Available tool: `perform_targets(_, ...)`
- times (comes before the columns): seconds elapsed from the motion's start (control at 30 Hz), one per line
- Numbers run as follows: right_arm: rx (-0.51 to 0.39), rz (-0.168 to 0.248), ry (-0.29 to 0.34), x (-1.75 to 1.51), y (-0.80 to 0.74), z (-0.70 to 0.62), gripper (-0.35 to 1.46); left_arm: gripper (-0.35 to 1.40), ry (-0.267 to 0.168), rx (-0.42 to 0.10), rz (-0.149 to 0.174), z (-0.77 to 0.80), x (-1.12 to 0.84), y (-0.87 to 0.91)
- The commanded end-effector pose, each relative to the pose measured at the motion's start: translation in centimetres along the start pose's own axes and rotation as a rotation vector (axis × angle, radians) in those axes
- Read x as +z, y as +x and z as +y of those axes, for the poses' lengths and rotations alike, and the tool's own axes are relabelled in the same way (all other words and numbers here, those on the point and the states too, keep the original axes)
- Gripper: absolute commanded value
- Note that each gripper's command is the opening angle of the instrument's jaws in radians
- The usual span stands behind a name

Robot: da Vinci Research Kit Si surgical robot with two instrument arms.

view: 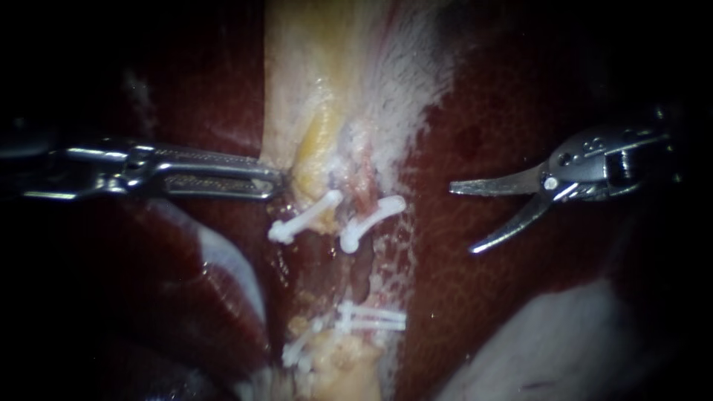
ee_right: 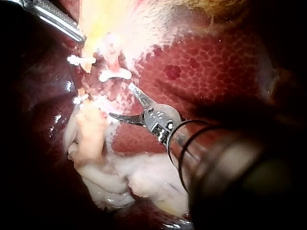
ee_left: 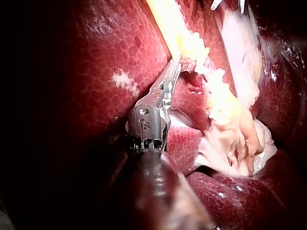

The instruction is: Go back from the cut right tube

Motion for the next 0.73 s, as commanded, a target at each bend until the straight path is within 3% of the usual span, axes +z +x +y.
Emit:
perform_targets(0.03,-0.001,0.0,0.0,0.0,0.0,0.0,1.43,-0.35,0.0,0.002,0.001,-0.01,0.0,0.0)
perform_targets(0.73,-0.002,0.0,0.003,0.0,-0.01,0.0,1.43,-0.35,0.006,0.003,0.002,-0.02,0.02,0.02)
